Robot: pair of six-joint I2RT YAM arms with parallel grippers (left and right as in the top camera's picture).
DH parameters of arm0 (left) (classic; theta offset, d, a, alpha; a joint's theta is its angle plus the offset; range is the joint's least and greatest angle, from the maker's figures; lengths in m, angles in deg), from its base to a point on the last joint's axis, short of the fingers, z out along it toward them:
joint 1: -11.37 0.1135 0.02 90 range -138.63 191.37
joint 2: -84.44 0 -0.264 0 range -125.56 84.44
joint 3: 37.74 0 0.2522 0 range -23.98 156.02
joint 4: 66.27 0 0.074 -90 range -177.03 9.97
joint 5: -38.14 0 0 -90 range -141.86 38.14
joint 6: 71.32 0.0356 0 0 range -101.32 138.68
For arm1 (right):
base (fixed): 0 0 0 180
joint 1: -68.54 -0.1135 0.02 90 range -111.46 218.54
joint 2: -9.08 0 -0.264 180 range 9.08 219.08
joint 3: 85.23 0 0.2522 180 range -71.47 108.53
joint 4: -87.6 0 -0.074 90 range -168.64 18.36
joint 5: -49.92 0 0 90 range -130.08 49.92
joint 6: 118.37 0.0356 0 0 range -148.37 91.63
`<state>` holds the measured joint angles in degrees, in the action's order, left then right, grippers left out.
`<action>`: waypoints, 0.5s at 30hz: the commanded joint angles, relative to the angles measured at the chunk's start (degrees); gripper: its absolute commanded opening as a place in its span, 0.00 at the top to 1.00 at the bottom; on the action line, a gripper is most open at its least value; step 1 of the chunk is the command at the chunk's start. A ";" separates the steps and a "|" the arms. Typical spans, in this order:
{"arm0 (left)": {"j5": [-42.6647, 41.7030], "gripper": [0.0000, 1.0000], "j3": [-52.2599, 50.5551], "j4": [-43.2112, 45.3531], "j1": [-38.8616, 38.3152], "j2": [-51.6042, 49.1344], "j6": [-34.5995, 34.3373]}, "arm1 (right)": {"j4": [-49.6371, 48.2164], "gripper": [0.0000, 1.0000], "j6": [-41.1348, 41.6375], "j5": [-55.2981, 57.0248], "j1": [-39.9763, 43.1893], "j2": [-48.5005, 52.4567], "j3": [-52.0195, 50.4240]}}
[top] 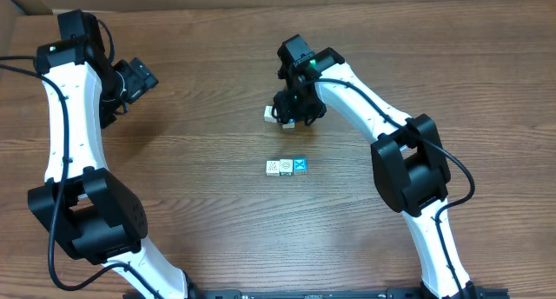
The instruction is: Flip 5 blocks
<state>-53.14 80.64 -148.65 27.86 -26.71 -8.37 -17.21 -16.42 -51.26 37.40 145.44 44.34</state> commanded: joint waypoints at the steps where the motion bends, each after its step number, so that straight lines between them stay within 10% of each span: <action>1: 0.22 0.00 0.87 -0.02 -0.44 0.63 0.22 | 0.13 0.44 0.46 -0.46 -0.68 0.13 -0.26; 15: 0.22 0.00 0.87 -0.02 -0.44 0.61 0.22 | -1.25 0.53 3.54 7.91 -2.93 0.13 -0.35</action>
<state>-53.14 80.64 -148.65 27.86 -26.71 -8.37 -18.15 -14.17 -45.56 34.54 145.44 44.34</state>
